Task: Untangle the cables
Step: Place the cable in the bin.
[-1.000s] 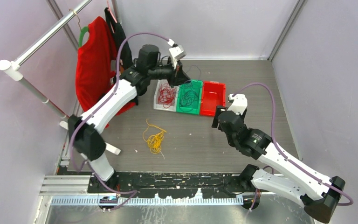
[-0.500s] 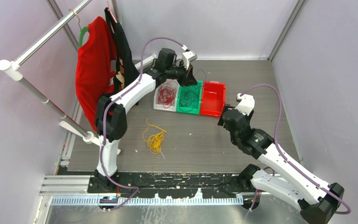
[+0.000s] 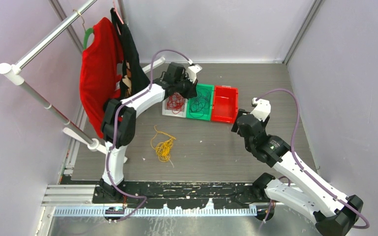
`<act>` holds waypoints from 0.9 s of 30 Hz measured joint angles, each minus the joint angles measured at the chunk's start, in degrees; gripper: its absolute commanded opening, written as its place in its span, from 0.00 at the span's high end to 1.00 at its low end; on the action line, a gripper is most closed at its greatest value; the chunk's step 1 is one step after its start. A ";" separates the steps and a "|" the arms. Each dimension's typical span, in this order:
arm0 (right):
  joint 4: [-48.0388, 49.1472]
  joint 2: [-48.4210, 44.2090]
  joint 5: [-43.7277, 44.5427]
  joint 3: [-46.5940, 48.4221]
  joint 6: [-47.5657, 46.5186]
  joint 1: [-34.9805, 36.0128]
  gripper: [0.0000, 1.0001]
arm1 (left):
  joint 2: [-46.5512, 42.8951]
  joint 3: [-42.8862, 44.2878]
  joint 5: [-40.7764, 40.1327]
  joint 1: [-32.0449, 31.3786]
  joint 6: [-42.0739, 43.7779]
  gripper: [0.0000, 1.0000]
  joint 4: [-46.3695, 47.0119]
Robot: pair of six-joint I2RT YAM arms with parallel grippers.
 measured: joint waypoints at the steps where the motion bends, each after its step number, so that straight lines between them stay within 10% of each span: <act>1: -0.17 -0.07 -0.02 0.04 0.00 -0.04 0.30 | 0.00 -0.61 -0.90 -0.02 0.26 0.94 -0.02; 4: -0.63 -0.39 -0.22 0.22 0.00 -0.11 0.30 | 0.00 -2.01 -3.56 -0.35 1.81 0.92 -0.13; 14: -1.14 -0.48 -0.63 0.72 -0.07 -0.11 0.30 | 0.00 -1.01 -4.83 -2.71 8.39 0.41 -5.31; 18: -1.09 -0.20 -1.07 1.77 -0.26 -0.11 0.30 | 0.00 4.11 -1.60 -2.64 9.94 0.02 -13.25; 27: 0.48 3.39 -5.38 4.00 -2.03 -0.13 0.22 | -3.67 22.51 8.87 0.44 11.43 0.00 -37.20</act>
